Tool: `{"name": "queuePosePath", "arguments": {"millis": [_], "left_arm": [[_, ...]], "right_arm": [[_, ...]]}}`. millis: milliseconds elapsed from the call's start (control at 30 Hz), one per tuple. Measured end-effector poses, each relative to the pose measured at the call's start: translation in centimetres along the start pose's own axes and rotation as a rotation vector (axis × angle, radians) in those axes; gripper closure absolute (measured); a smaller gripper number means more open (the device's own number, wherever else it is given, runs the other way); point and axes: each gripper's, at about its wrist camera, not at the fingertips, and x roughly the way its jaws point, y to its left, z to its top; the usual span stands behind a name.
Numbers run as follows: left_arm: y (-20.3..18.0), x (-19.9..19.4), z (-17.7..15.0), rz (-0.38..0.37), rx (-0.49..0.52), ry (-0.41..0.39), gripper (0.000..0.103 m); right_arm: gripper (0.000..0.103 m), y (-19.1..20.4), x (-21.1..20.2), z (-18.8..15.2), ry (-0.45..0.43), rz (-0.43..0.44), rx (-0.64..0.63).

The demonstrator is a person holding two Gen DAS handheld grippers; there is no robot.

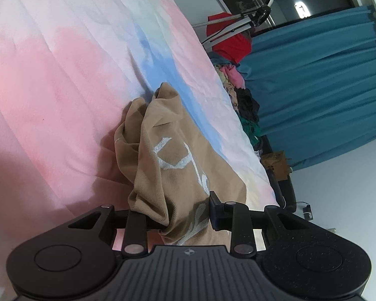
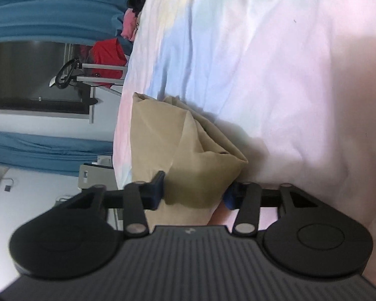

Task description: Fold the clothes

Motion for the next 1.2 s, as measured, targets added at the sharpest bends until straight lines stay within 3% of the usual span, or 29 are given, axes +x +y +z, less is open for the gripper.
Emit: {"name": "queuePosePath", "arguments": {"millis": [133,433,667,933,1200], "left_arm": [[-0.5,-0.8,-0.1,-0.004,0.022,0.007,0.072],[-4.5,-5.5,-0.3,-0.087,0.049,0.022,0.072],[-9.9,-3.8,-1.6,-0.107,0.085,0.081,0.072],[-19.8,8.4,-2.1,-0.096,0.154,0.199,0.072],[-30.1,25.9,-1.3,-0.104,0.175,0.292,0.072]], "right_arm": [[0.075,0.7,-1.7,0.1,-0.010,0.009,-0.005],[0.077,4.5,-9.4,-0.7,-0.031,0.085,-0.093],[0.077,6.8,-12.9,3.2,-0.056,0.085,-0.120],[0.077,8.3,-13.0,14.2,-0.202,0.042,-0.096],[0.077,11.8,-10.4,26.9,-0.363,-0.027,-0.165]]}}
